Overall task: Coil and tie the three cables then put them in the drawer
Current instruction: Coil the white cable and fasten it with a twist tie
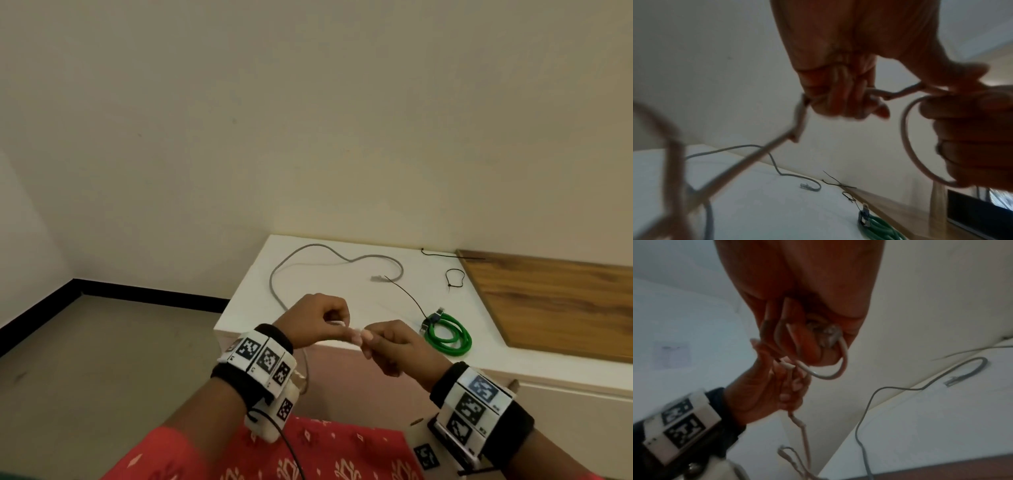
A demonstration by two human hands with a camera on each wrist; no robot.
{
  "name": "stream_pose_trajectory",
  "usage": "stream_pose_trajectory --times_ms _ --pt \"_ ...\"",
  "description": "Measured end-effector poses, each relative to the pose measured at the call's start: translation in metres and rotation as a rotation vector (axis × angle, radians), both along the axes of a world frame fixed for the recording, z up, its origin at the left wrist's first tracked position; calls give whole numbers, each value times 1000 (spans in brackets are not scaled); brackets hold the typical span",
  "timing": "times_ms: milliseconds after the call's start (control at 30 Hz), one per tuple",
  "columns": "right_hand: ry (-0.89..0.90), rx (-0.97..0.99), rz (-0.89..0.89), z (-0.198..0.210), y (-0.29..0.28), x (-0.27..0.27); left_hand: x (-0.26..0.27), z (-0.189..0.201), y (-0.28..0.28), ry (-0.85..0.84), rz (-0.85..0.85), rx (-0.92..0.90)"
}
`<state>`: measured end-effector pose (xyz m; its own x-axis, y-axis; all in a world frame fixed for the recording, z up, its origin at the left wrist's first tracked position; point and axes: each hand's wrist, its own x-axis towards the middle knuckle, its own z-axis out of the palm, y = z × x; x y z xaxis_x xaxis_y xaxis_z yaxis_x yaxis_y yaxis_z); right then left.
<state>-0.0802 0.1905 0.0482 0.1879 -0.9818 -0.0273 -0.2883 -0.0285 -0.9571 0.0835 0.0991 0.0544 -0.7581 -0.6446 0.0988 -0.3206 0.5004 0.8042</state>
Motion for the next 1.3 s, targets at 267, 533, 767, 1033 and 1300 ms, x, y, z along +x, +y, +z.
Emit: stream_pose_trajectory --times_ms 267,533,767,1033,1300 --pt "-246 95 -81 6 -3 -6 39 -65 -72 -252 466 170" --pt "-329 123 -34 -1 -7 -14 -1 -91 -94 -853 -26 -340" --pt "-373 134 -24 -9 -13 -24 -13 -72 -115 -517 236 -331" --pt "-442 186 -53 -17 -12 -23 -50 -14 -178 77 614 165" --pt "-523 112 -156 -1 -13 -36 -36 -35 -99 -111 45 485"
